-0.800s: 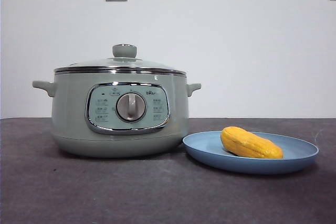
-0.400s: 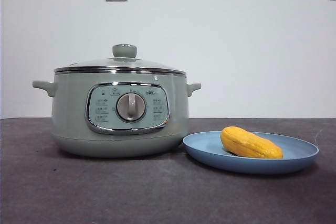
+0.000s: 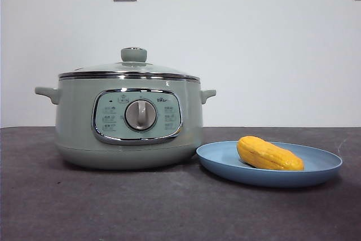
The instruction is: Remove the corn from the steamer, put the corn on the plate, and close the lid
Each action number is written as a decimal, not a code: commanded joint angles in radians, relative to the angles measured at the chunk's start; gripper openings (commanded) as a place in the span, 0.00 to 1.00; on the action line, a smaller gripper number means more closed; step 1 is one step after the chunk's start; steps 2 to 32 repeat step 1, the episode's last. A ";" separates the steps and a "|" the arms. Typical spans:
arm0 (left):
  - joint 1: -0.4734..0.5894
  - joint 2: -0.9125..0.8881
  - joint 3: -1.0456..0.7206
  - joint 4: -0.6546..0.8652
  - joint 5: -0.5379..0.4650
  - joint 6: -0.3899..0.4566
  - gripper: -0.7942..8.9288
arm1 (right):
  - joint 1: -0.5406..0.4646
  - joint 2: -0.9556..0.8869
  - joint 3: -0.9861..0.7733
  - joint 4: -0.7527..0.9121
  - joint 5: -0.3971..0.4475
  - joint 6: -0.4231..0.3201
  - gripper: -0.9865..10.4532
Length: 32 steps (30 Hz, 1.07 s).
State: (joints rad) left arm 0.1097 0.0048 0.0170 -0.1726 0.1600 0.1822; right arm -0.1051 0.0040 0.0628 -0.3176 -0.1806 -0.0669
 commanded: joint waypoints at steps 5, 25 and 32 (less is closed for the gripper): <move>0.003 -0.002 -0.014 0.003 -0.001 -0.006 0.08 | 0.001 -0.002 -0.010 0.003 0.003 0.006 0.09; 0.003 -0.002 -0.014 0.003 -0.001 -0.006 0.08 | 0.001 -0.002 -0.010 0.003 0.003 0.006 0.09; 0.003 -0.002 -0.014 0.003 -0.001 -0.006 0.08 | 0.001 -0.002 -0.010 0.003 0.003 0.006 0.09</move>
